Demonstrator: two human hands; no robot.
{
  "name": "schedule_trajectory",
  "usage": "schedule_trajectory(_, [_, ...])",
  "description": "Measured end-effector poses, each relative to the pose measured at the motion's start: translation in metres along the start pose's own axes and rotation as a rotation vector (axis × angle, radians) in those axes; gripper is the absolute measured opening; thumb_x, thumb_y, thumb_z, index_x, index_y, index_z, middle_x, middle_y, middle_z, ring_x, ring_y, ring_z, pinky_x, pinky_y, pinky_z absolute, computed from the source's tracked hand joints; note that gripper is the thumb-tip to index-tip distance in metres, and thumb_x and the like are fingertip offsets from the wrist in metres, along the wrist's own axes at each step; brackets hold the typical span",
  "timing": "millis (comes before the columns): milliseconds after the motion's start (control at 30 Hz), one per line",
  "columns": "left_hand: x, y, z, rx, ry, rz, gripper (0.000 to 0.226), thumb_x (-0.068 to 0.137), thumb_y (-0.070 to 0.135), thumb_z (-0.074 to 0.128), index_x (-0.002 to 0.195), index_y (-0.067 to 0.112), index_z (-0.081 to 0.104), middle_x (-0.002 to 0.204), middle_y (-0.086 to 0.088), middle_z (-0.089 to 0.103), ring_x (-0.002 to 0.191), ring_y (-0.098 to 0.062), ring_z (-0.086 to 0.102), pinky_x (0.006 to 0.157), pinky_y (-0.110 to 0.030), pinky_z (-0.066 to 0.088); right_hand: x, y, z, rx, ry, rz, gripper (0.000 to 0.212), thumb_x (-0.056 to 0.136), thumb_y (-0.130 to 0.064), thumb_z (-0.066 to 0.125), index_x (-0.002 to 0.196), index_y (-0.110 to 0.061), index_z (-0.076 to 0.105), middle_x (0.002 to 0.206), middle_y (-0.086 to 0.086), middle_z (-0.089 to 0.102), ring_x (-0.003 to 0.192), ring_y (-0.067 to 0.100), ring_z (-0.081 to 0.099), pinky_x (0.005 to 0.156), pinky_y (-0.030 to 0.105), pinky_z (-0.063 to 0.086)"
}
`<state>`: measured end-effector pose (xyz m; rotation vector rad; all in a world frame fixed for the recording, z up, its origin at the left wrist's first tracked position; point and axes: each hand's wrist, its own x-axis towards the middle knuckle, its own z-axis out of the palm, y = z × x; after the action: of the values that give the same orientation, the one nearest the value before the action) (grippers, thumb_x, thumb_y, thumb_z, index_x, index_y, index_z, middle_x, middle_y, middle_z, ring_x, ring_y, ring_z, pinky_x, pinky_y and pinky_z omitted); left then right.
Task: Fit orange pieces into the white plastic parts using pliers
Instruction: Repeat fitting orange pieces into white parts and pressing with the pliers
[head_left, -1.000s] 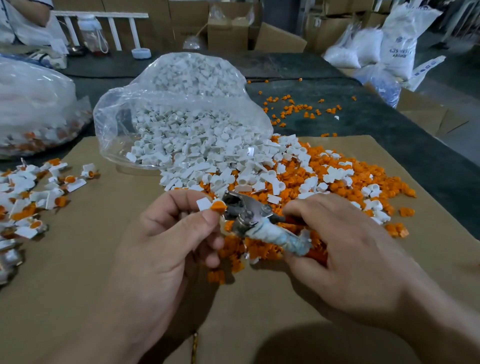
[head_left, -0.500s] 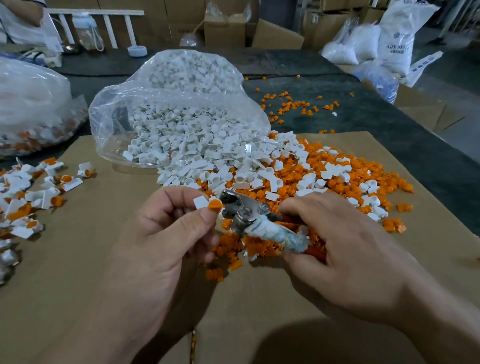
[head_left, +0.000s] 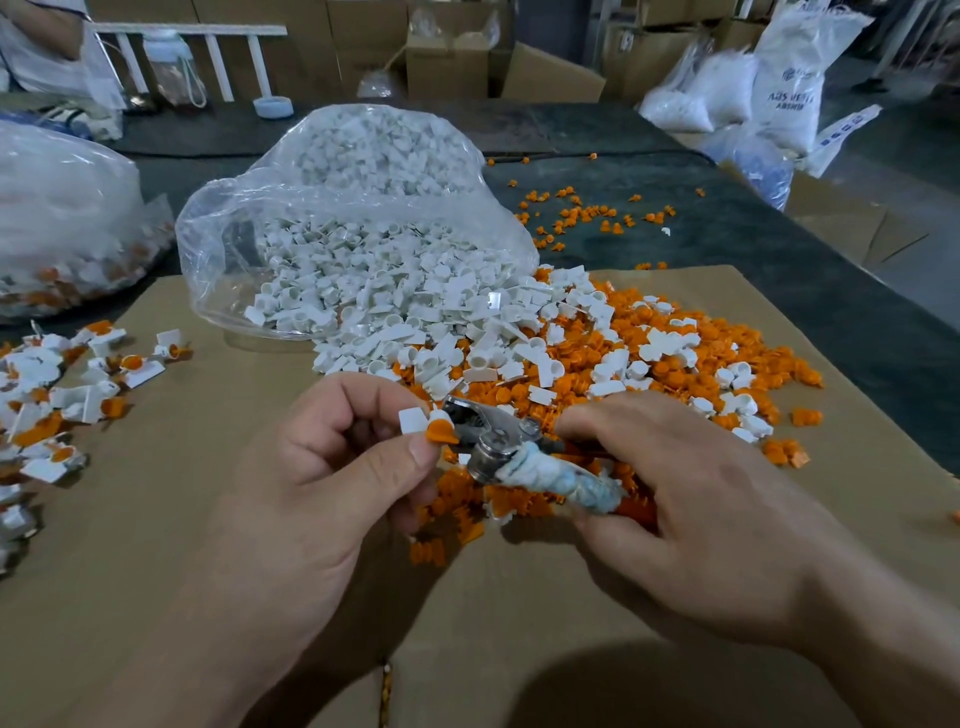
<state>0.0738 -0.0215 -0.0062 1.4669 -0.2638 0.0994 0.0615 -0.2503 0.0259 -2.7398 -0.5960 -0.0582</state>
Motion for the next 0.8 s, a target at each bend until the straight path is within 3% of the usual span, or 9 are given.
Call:
schedule_trajectory(100, [-0.0003, -0.0005, 0.0004, 0.026, 0.016, 0.0, 0.014, 0.065, 0.027, 0.077, 0.078, 0.025, 0.072, 0.062, -0.002, 0.061, 0.054, -0.012, 0.058, 0.047, -0.019, 0.047, 0.0007, -0.0005, -0.0009, 0.001, -0.003, -0.006, 0.043, 0.076, -0.061, 0.032, 0.113, -0.043, 0.046, 0.104, -0.023, 0.049, 0.102, 0.003, 0.044, 0.086, 0.026, 0.04])
schedule_trajectory(233, [-0.0009, -0.0017, 0.0012, 0.072, 0.013, 0.024, 0.017, 0.065, 0.037, 0.072, 0.079, 0.028, 0.071, 0.064, -0.005, 0.062, 0.055, -0.014, 0.059, 0.049, -0.02, 0.048, 0.0008, -0.0012, -0.0008, -0.007, -0.007, -0.007, 0.045, 0.076, -0.06, 0.031, 0.113, -0.042, 0.046, 0.104, -0.022, 0.05, 0.101, 0.004, 0.044, 0.085, 0.026, 0.041])
schedule_trajectory(600, [-0.0003, -0.0055, -0.0045, 0.05, -0.044, 0.03, 0.012, 0.071, 0.035, 0.073, 0.081, 0.029, 0.072, 0.065, -0.007, 0.064, 0.058, -0.014, 0.061, 0.051, -0.021, 0.051, 0.0019, -0.0013, 0.0004, -0.103, -0.032, -0.019, 0.048, 0.079, -0.056, 0.029, 0.118, -0.037, 0.051, 0.1, -0.02, 0.051, 0.093, 0.004, 0.043, 0.081, 0.023, 0.036])
schedule_trajectory(800, [-0.0011, -0.009, -0.0024, 0.04, -0.031, 0.041, 0.013, 0.071, 0.035, 0.073, 0.082, 0.028, 0.072, 0.067, -0.006, 0.064, 0.06, -0.013, 0.062, 0.05, -0.022, 0.052, 0.0011, -0.0019, -0.0002, -0.115, -0.053, -0.016, 0.052, 0.079, -0.059, 0.024, 0.123, -0.04, 0.045, 0.105, -0.021, 0.049, 0.096, 0.004, 0.041, 0.085, 0.024, 0.038])
